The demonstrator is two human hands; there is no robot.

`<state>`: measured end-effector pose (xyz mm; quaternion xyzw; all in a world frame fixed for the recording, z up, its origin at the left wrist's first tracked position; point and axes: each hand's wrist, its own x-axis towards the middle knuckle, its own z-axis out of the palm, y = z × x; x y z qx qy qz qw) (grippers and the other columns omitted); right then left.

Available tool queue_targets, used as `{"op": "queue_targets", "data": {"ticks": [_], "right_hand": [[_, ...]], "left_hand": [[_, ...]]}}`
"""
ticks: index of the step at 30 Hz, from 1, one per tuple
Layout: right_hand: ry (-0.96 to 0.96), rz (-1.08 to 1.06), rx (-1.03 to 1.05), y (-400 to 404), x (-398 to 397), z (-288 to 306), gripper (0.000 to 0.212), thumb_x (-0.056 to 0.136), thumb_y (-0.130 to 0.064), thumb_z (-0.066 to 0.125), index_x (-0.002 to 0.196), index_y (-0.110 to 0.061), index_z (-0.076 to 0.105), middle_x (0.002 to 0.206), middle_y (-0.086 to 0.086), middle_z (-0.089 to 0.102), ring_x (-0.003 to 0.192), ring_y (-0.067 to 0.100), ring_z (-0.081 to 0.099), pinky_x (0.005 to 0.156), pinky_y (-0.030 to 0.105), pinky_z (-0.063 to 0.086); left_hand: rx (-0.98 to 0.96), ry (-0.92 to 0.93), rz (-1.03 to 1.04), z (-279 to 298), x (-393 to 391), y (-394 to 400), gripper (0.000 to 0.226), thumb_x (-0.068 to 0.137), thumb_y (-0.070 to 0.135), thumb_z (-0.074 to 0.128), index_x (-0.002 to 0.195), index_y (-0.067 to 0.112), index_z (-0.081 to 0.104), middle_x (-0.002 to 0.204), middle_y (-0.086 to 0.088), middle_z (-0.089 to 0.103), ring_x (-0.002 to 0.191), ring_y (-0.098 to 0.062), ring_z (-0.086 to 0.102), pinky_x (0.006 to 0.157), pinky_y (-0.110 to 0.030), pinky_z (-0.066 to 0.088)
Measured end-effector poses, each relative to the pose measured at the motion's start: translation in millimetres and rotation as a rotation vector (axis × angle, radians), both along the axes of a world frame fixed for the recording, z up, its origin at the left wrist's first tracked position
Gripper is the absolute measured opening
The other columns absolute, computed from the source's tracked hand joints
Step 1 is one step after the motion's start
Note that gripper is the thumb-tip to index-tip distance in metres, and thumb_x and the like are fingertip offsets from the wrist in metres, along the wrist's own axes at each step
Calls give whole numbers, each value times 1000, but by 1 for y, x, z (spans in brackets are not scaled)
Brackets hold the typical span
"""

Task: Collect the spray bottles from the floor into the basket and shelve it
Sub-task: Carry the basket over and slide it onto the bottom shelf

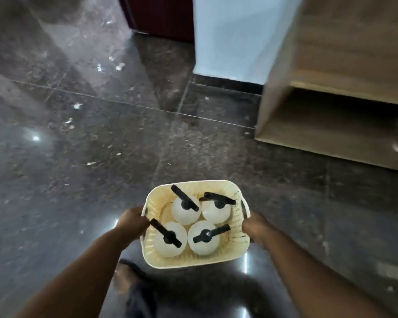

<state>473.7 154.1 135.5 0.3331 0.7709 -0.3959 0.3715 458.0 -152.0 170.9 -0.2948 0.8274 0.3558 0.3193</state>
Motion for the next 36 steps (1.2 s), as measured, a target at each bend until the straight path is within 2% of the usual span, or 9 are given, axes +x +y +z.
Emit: {"op": "queue_targets", "data": {"ticks": [7,10,15,17,19,22,26,30,36], "right_hand": [[15,-208,62,268,93,18,14,83,-1,51,83,-13,55,80,7,59,69,22,57,46,21,40],[58,-387,80,355,112,25,17,87,6,51,76,-6,53,77,13,55,66,24,54,54,28,42],[26,-493,154,441,121,21,26,88,10,49,68,-7,48,69,13,48,60,27,48,57,29,41],[43,-526,152,455,106,16,15,85,14,50,84,0,55,77,18,55,74,31,56,64,32,45],[50,-581,135,463,88,12,30,80,21,49,103,3,59,93,25,58,85,33,58,64,33,46],[34,-525,82,466,45,10,29,81,21,46,103,6,57,98,27,61,74,32,57,51,29,47],[73,-464,27,462,-23,-10,34,82,20,44,109,7,61,118,25,61,115,44,56,80,45,54],[141,-385,-29,447,-90,-45,23,93,5,43,102,-3,62,109,12,61,102,30,61,56,26,53],[222,-346,31,452,-191,-102,30,95,3,34,94,-11,61,89,3,62,84,20,60,67,33,50]], "left_hand": [[36,-51,-188,-35,30,268,15,78,-3,56,85,-12,66,70,-20,58,68,-27,56,62,-39,45],[137,-31,-345,-34,24,358,14,81,-1,57,92,-2,67,78,-16,61,74,-24,58,63,-31,46],[191,25,-454,-41,2,457,28,79,-3,53,100,7,70,85,-19,69,79,-31,68,69,-41,56],[170,58,-488,-45,-17,473,33,77,-2,56,103,11,71,90,-17,71,81,-30,69,67,-34,55],[145,95,-481,-45,-38,479,32,74,-1,59,101,10,72,80,-12,71,69,-25,67,58,-26,50],[113,132,-454,-41,-73,478,22,72,4,64,93,6,72,73,-7,67,58,-17,59,50,-25,49],[101,219,-353,-47,-114,470,23,73,4,65,95,5,71,83,-8,69,67,-18,62,52,-25,46],[51,333,-234,-80,-151,461,27,74,2,60,96,12,71,81,-4,68,58,-10,58,52,-21,47],[110,553,96,-134,-221,470,37,72,-1,58,104,11,71,88,-7,68,66,-17,61,55,-26,49]]}}
